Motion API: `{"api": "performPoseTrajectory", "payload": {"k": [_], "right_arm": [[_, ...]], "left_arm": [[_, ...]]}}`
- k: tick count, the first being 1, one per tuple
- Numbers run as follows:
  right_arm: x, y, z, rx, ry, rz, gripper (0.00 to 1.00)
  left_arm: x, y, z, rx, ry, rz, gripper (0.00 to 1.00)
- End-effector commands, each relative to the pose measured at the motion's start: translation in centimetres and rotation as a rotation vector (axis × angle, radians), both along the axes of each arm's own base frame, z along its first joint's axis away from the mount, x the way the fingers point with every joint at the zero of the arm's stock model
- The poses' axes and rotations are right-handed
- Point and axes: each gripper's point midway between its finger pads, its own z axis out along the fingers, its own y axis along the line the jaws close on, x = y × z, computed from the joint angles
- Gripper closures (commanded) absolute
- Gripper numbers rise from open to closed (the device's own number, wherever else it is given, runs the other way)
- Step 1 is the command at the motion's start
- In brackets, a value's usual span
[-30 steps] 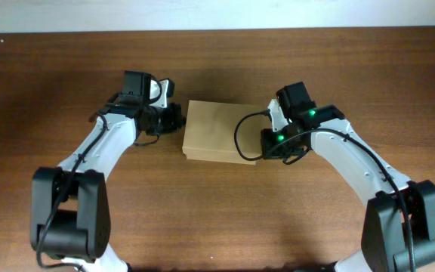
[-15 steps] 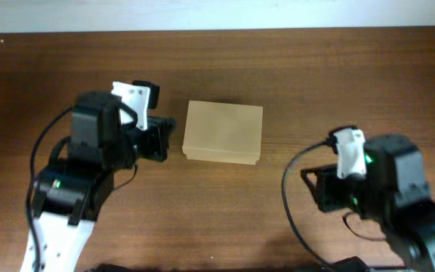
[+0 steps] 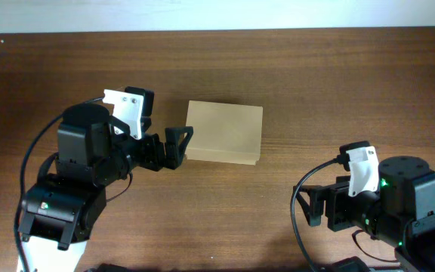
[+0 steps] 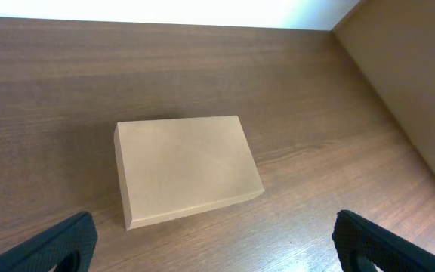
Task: Pack container
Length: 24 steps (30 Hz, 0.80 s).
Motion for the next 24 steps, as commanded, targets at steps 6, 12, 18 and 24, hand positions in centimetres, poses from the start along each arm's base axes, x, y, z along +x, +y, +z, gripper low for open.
{"api": "performPoseTrajectory", "payload": {"k": [6,12,18,24], "right_arm": [[0.1,0.0,0.3,-0.008,-0.012,0.001,0.01],[0.1,0.0,0.3,-0.008,-0.012,0.001,0.01],[0.1,0.0,0.3,-0.008,-0.012,0.001,0.01],[0.1,0.0,0.3,-0.008,-0.012,0.001,0.01]], "left_arm": [[-3.3,4.7,3.5,0.133,-0.191,0.163,0.01],[-9.1,10.4,0.6,0.274,-0.334,0.33,0.0],[-8.2,10.3,-7.9,0.263,-0.358,0.335,0.01],[-7.8,9.5,-13.4,0.243,-0.352,0.3,0.0]]}}
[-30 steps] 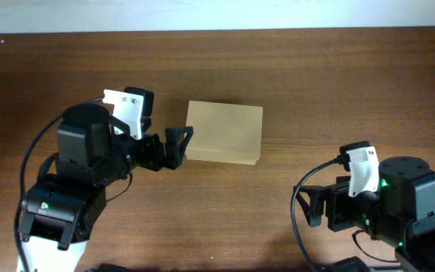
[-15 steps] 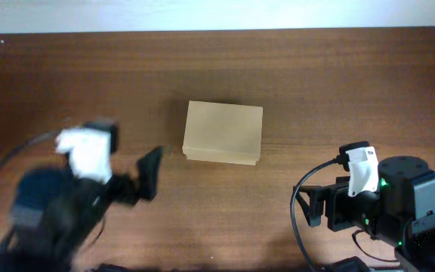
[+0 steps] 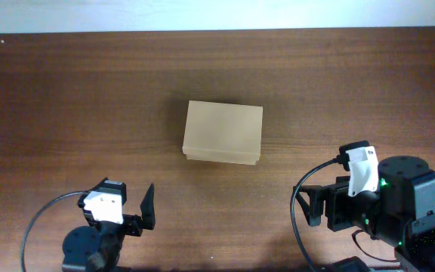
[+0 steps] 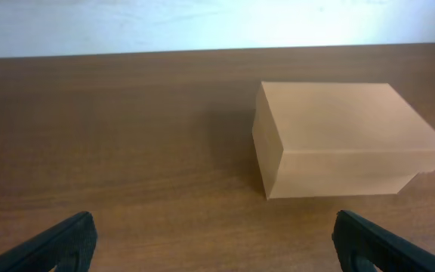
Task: Pack container
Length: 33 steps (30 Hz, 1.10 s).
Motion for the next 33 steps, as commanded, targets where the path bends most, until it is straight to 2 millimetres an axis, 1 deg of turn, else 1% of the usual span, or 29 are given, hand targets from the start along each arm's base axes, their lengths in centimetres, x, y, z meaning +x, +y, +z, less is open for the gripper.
{"api": "performPoseTrajectory", "payload": {"k": [1,5,7,9,10,13,14,27,28,29,31,33], "right_arm": [[0.1,-0.1,0.3,-0.007,-0.016,0.0,0.01],[0.1,-0.1,0.3,-0.007,-0.016,0.0,0.01],[0.1,-0.1,0.3,-0.007,-0.016,0.0,0.01],[0.1,-0.1,0.3,-0.007,-0.016,0.0,0.01],[0.1,-0.1,0.3,-0.007,-0.016,0.0,0.01],[0.1,-0.1,0.3,-0.007,-0.016,0.0,0.01],[0.1,-0.1,0.3,-0.007,-0.016,0.0,0.01],[0.1,-0.1,0.3,-0.008,-0.016,0.001,0.01],[0.6,-1.1,0.2,-0.094,-0.057,0.006,0.01],[0.9,-1.8,0.4,-0.144,-0.101,0.005,0.01],[1.6,-1.8,1.0,-0.195,-0.239,0.072,0.01],[2.0,-1.7,0.6,-0.204,-0.337,0.094,0.01]], "left_arm": [[-0.1,-0.2,-1.5,0.005,-0.003,-0.014,0.01],[0.0,-0.8,-4.3,-0.004,0.021,-0.046,0.01],[0.2,-0.9,-5.4,-0.02,0.043,-0.041,0.01],[0.2,-0.9,-6.9,-0.041,0.081,-0.031,0.0],[0.2,-0.9,-7.2,-0.041,0.087,-0.03,0.01],[0.2,-0.9,-7.3,-0.04,0.093,-0.029,0.0],[0.0,-0.8,-7.7,-0.038,0.11,-0.029,0.01],[0.0,-0.8,-7.6,-0.039,0.109,-0.029,0.01],[0.0,-0.8,-7.6,-0.038,0.109,-0.029,0.0],[0.0,-0.8,-7.6,-0.038,0.109,-0.029,0.0],[0.0,-0.8,-7.6,-0.039,0.109,-0.029,0.01],[0.0,-0.8,-7.6,-0.039,0.109,-0.029,0.01]]}}
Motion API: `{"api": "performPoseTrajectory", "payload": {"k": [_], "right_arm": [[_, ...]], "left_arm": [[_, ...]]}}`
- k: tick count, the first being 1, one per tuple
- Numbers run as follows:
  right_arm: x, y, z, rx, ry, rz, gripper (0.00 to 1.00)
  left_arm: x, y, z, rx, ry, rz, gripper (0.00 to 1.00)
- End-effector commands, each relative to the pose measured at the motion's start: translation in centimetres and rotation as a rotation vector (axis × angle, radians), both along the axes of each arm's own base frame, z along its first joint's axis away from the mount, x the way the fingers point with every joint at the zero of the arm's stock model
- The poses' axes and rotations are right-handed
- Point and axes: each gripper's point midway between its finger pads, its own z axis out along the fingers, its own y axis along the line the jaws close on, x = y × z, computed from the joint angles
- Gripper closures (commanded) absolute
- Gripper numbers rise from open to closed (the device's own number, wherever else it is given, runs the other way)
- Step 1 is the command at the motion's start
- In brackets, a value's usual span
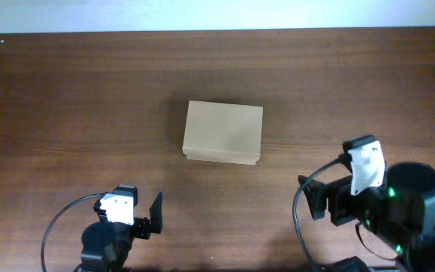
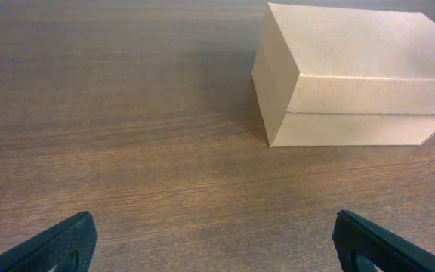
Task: Pack container
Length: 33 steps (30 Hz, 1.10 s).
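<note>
A closed tan cardboard box (image 1: 223, 133) lies flat in the middle of the wooden table, its lid on. In the left wrist view the box (image 2: 353, 75) is at the upper right, well ahead of the fingers. My left gripper (image 1: 154, 215) is near the table's front edge, to the left of and well short of the box. It is open (image 2: 216, 245), with only bare wood between its wide-spread fingertips (image 2: 59, 243). My right gripper (image 1: 312, 202) is at the front right, apart from the box, and its jaws are not clear from above.
The brown wooden table (image 1: 89, 91) runs to a pale wall along the far edge. Black cables loop beside both arm bases at the front. Nothing but the box lies on the wood.
My left gripper has shifted slightly to the right along the front edge, and its camera now looks lower at the box. The right arm's wrist has shifted a little. The box has not moved.
At first my left gripper was open right beside the box's left end in the middle of the table. Then it was back near the front left edge, still open and empty, and it stays there now. The box kept its place, lid on.
</note>
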Motion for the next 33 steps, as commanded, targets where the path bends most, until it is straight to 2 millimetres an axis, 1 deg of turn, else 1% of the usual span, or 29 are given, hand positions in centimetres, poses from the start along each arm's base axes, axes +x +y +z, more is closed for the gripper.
{"api": "performPoseTrajectory", "payload": {"k": [1,5,7,9,12,14,15,33], "right_arm": [[-0.2,-0.5,-2.3,-0.081,-0.094,0.042,0.01],[-0.1,0.0,-9.2,-0.04,-0.182,0.058,0.01],[-0.2,0.2,-12.1,-0.025,-0.205,0.07,0.01],[-0.4,0.4,-14.6,-0.013,-0.216,0.082,0.01],[-0.9,0.8,-17.7,0.002,-0.217,0.105,0.01],[-1.1,1.3,-19.3,0.015,-0.199,0.134,0.01],[-1.1,1.4,-19.8,0.017,-0.19,0.14,0.01],[-1.1,1.4,-19.6,0.018,-0.195,0.139,0.01]], "left_arm": [[-0.1,-0.3,0.0,-0.017,-0.002,-0.01,0.01],[-0.1,-0.3,0.0,-0.017,-0.003,-0.009,0.01],[-0.1,-0.3,0.0,-0.017,-0.003,-0.01,0.0],[-0.1,-0.3,0.0,-0.017,-0.003,-0.009,0.01],[-0.1,-0.3,0.0,-0.017,-0.003,-0.009,0.0],[-0.1,-0.3,0.0,-0.017,-0.003,-0.009,0.01],[-0.1,-0.3,0.0,-0.017,-0.003,-0.009,0.01],[-0.1,-0.3,0.0,-0.017,-0.003,-0.01,0.0]]}}
